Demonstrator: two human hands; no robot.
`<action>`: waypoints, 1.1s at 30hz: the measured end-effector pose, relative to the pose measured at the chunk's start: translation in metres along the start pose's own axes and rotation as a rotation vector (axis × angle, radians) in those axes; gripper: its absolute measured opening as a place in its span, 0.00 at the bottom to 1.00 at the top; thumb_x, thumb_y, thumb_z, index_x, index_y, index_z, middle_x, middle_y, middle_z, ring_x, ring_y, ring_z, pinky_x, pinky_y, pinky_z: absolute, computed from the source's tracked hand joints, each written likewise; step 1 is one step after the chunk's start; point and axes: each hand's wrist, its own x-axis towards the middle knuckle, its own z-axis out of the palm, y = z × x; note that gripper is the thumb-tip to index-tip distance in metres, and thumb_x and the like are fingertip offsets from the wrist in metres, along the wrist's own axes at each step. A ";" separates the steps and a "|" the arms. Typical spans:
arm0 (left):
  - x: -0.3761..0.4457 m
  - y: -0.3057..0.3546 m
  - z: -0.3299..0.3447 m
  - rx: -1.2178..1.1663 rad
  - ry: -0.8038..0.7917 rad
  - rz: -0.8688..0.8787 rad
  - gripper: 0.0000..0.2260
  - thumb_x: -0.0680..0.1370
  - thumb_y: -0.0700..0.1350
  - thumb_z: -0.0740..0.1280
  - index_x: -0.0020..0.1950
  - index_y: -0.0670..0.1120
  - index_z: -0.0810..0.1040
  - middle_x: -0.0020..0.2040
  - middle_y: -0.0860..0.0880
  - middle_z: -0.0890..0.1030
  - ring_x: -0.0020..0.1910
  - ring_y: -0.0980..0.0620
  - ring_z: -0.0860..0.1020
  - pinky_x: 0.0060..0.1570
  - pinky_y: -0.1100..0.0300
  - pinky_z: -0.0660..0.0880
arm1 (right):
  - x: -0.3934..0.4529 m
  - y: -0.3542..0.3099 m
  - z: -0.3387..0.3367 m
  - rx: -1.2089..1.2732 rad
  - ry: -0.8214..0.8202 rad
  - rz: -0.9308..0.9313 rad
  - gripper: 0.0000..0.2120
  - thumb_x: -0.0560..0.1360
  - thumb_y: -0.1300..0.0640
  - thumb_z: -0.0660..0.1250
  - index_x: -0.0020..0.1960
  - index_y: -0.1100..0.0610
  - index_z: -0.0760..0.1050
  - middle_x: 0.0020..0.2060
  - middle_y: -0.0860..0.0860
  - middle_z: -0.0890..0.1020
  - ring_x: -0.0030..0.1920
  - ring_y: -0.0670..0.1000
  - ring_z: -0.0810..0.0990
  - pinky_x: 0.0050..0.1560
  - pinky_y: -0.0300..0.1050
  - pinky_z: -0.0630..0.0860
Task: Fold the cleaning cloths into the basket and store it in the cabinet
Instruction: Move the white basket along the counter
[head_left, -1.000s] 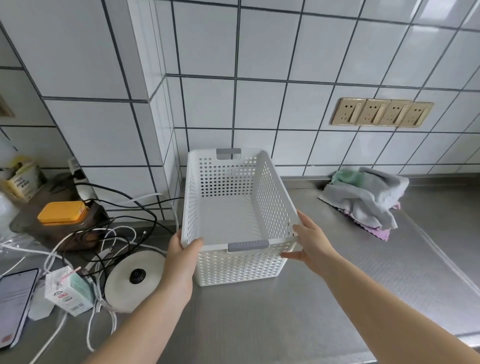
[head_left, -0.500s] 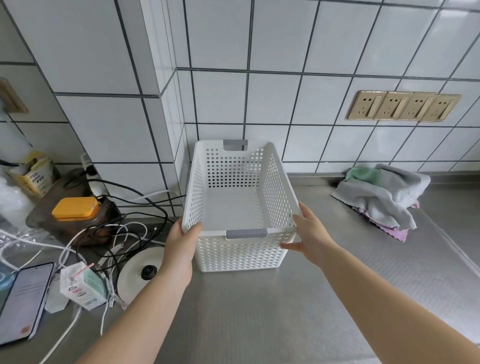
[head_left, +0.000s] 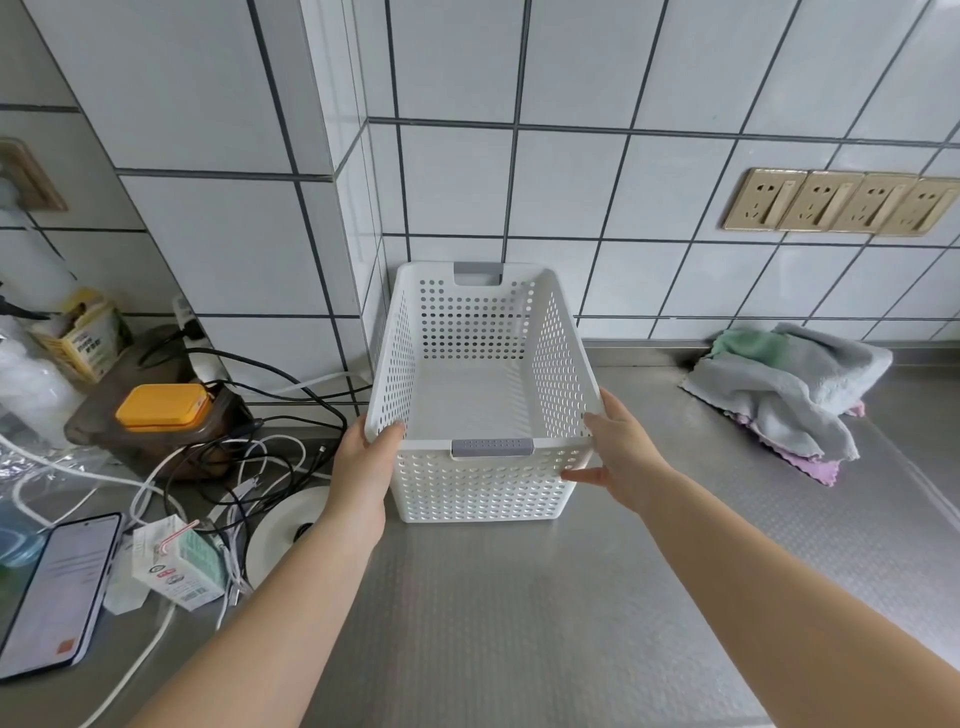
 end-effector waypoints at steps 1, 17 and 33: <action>0.000 0.000 0.000 0.004 0.003 -0.002 0.12 0.77 0.43 0.64 0.60 0.50 0.76 0.56 0.48 0.81 0.57 0.48 0.79 0.57 0.52 0.72 | -0.001 0.000 0.000 0.000 0.001 0.000 0.20 0.80 0.61 0.52 0.65 0.42 0.68 0.55 0.45 0.75 0.54 0.52 0.76 0.47 0.61 0.81; -0.031 0.036 0.004 0.232 0.086 0.278 0.35 0.76 0.46 0.68 0.77 0.48 0.52 0.74 0.49 0.61 0.71 0.56 0.62 0.66 0.60 0.61 | -0.041 0.009 -0.026 0.115 -0.014 -0.060 0.35 0.74 0.51 0.70 0.75 0.49 0.57 0.60 0.48 0.74 0.60 0.49 0.71 0.58 0.57 0.77; -0.173 -0.029 0.086 0.400 -0.830 0.307 0.31 0.75 0.43 0.69 0.74 0.50 0.59 0.71 0.52 0.67 0.69 0.60 0.65 0.67 0.58 0.63 | -0.192 0.093 -0.101 0.218 0.377 -0.135 0.31 0.74 0.52 0.69 0.73 0.46 0.60 0.69 0.52 0.67 0.64 0.50 0.72 0.60 0.56 0.75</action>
